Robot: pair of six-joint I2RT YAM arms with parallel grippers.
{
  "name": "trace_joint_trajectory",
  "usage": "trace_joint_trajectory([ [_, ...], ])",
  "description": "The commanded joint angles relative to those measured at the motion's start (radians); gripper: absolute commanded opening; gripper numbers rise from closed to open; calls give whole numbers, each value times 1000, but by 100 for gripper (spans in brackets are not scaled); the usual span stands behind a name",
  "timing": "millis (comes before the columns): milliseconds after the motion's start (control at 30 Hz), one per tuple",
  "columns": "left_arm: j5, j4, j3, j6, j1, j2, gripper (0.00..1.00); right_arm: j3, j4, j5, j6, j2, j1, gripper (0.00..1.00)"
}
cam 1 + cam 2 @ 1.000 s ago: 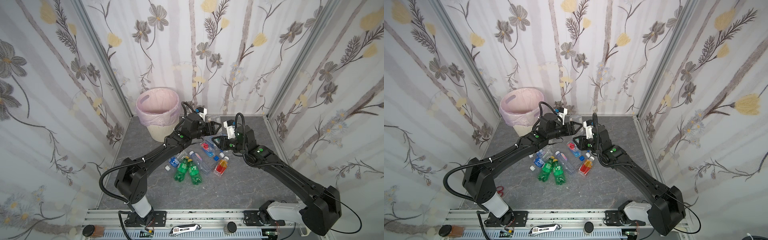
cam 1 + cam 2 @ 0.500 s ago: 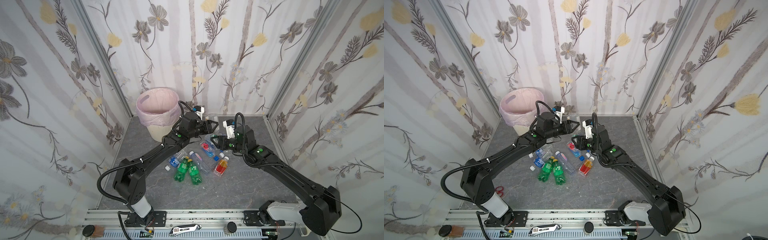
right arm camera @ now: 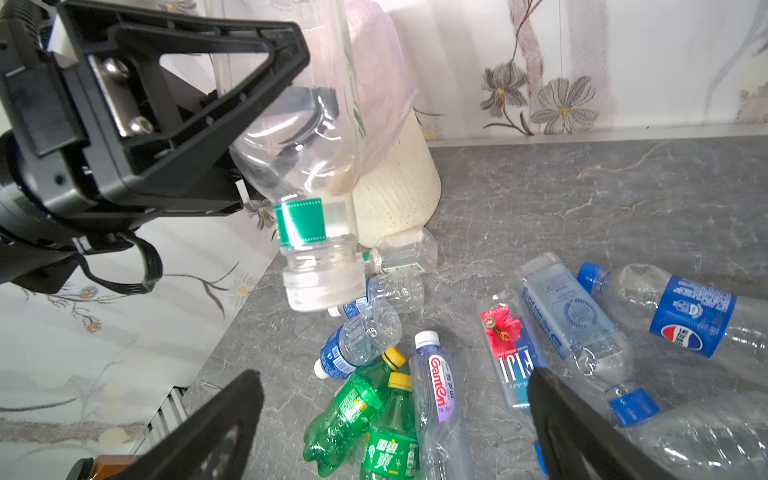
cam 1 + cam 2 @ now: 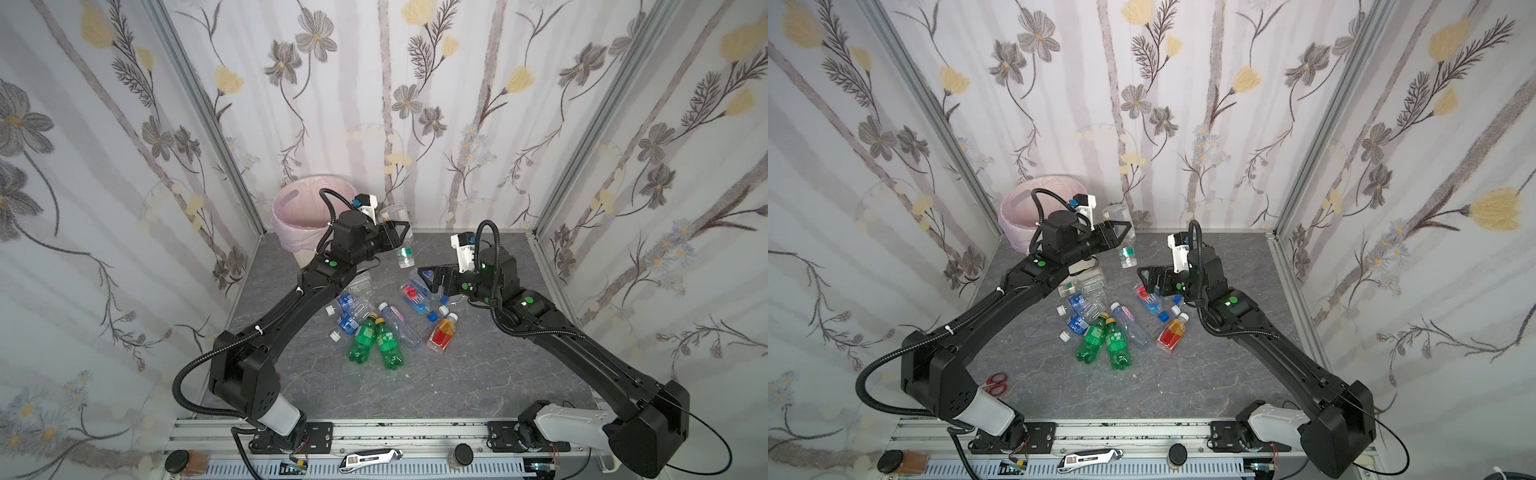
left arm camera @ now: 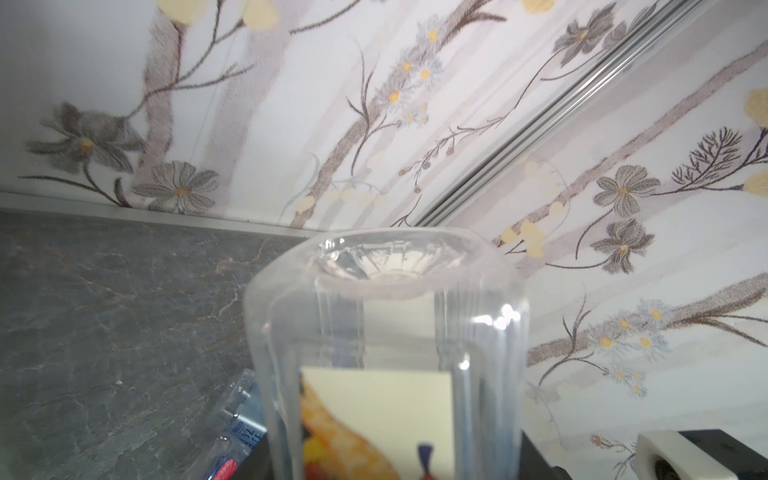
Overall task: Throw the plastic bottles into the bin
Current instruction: 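Carry the bottle over the bin with the left gripper while the right gripper withdraws, then open the left gripper to drop the bottle into the bin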
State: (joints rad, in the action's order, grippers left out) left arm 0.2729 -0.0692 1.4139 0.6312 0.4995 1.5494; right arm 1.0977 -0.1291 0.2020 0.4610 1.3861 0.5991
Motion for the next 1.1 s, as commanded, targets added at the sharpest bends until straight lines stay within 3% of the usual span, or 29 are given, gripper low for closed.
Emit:
trace_joint_trajectory([
  [0, -50, -20, 31, -28, -33, -30, 53, 46, 52, -52, -48, 4, 21, 100],
  [400, -120, 7, 195, -59, -183, -56, 53, 335, 103, -260, -191, 131, 179, 100],
  [733, -213, 12, 440, -171, -248, -71, 55, 449, 151, -276, -229, 172, 215, 100],
  [833, -248, 12, 459, -201, -271, -70, 55, 450, 139, -277, -229, 177, 214, 100],
  [967, -197, 12, 435, -142, -368, 4, 56, 449, 128, -275, -219, 189, 215, 100],
  [1067, -236, 40, 422, -131, -427, 106, 68, 450, 128, -254, -205, 198, 215, 100],
])
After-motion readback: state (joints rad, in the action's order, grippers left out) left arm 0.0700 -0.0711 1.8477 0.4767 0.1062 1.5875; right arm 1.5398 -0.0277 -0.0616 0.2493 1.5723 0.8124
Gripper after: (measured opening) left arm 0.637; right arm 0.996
